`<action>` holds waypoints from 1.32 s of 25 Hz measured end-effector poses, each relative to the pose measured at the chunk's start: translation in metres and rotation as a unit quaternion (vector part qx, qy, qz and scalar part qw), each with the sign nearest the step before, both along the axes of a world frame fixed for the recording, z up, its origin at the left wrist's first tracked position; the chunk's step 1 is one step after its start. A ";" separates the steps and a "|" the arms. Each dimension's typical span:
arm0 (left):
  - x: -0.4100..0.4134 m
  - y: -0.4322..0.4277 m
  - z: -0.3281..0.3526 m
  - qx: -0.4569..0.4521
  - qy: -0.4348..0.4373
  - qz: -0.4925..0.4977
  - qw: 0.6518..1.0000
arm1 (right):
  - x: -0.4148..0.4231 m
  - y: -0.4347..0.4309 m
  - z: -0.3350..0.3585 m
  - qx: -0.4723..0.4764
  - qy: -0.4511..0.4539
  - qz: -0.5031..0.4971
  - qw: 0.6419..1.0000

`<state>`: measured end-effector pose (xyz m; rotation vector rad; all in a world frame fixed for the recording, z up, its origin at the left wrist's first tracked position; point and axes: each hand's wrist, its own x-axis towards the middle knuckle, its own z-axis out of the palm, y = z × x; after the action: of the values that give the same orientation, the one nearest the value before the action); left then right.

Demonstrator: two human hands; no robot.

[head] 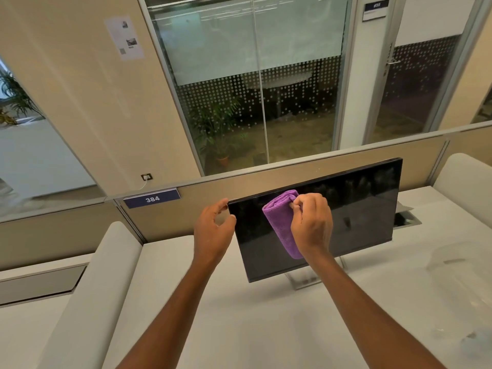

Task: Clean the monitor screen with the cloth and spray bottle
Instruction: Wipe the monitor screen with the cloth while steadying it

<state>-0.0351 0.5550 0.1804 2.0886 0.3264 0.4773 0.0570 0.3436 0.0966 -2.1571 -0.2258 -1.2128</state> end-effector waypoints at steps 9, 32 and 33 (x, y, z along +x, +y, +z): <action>-0.001 0.006 0.001 0.006 0.005 -0.015 1.000 | -0.008 0.007 -0.033 -0.038 -0.017 0.059 0.997; 0.003 0.001 -0.002 0.308 0.037 -0.098 0.946 | 0.014 0.040 -0.059 -0.181 -0.008 0.059 0.982; 0.005 0.001 -0.001 0.319 0.035 -0.105 0.941 | 0.016 0.032 -0.060 -0.158 0.007 0.045 0.986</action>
<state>-0.0301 0.5560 0.1793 2.7384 -0.0274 0.4127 0.0727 0.3752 0.0364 -2.3933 -0.5356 -1.1723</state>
